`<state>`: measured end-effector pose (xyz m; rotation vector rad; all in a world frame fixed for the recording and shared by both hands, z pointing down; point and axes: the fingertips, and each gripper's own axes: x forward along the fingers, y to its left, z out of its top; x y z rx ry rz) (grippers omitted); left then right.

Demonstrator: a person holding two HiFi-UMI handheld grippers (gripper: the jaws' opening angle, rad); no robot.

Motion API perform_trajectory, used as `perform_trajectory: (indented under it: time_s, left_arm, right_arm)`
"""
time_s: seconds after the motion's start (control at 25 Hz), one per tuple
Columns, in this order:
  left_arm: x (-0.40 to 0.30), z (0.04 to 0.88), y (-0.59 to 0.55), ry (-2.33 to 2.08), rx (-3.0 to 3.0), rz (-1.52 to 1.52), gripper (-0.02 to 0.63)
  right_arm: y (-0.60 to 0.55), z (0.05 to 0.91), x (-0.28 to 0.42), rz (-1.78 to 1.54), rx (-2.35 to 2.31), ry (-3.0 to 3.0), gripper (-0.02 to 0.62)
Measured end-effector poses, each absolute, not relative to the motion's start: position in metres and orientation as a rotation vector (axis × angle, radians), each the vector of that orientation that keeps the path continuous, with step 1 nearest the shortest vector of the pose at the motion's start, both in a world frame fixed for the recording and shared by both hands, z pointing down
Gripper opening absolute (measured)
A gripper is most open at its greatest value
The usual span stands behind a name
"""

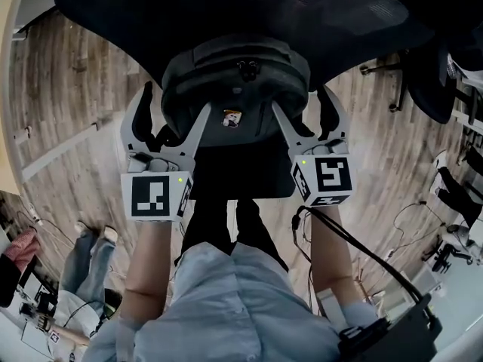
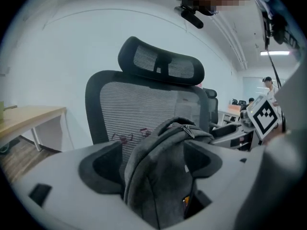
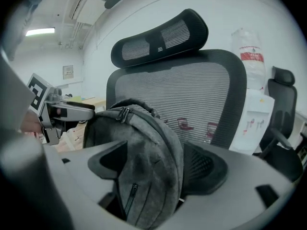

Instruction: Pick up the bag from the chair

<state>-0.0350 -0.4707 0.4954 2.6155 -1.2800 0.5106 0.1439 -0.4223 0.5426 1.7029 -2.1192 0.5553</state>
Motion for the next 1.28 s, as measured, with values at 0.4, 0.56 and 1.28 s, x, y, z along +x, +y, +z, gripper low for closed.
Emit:
perform_trajectory:
  time_s: [0.4, 0.56, 1.28]
  left_arm:
    - [-0.028, 0.502, -0.498, -1.15, 2.665, 0.484, 0.391]
    - [-0.015, 0.506, -0.502, -1.041, 2.681, 0.471, 0.391]
    - [-0.027, 0.508, -0.49, -1.018, 2.747, 0.513, 0.262]
  right_arm:
    - [-0.455, 0.558, 0.143, 0.567, 1.656, -2.131, 0.376]
    - [-0.464, 0.562, 0.14, 0.558, 1.64, -2.121, 0.376]
    - [-0.443, 0.562, 0.123, 0.545, 1.607, -2.109, 0.238]
